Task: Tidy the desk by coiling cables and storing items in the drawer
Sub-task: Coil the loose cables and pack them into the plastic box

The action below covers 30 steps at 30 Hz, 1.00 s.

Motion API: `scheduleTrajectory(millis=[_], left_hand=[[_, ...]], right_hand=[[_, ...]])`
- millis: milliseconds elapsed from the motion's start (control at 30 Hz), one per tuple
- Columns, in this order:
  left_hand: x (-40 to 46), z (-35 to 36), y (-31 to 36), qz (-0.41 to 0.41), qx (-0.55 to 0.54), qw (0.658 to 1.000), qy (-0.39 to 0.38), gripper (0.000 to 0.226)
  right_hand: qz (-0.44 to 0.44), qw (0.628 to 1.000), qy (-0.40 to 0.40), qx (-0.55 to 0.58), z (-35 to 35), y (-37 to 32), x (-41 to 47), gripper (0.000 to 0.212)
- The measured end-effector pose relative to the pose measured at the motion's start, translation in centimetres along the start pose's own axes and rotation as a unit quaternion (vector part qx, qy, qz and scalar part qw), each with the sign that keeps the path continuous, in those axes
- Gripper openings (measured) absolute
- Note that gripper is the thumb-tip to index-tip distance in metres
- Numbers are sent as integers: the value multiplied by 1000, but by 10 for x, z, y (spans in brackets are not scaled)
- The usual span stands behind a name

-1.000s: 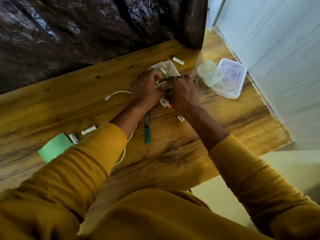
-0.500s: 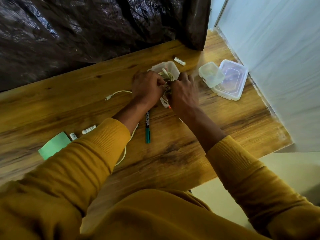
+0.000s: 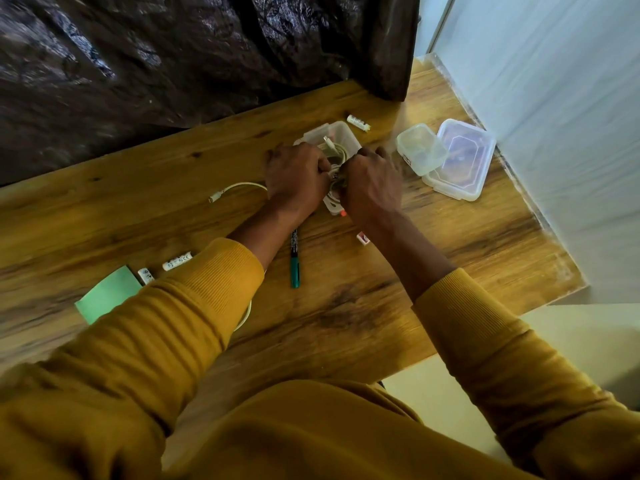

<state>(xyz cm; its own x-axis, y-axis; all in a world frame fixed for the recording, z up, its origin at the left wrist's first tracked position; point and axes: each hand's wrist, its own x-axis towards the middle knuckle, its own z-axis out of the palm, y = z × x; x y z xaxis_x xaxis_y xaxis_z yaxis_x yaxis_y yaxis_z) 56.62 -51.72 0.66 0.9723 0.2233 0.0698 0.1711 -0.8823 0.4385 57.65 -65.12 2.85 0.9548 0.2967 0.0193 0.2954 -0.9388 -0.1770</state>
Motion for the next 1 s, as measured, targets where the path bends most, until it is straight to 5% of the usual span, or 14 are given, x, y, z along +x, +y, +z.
scheduleTrajectory(millis=[600,1000], left_hand=[[2,-13,25,-19,134,988,-76,17],[-6,-5,1,5,11,999,-31,28]], right_hand=[[38,998,0,-55,5,1,2,30],[37,998,-3,47,1,8,-2,41]])
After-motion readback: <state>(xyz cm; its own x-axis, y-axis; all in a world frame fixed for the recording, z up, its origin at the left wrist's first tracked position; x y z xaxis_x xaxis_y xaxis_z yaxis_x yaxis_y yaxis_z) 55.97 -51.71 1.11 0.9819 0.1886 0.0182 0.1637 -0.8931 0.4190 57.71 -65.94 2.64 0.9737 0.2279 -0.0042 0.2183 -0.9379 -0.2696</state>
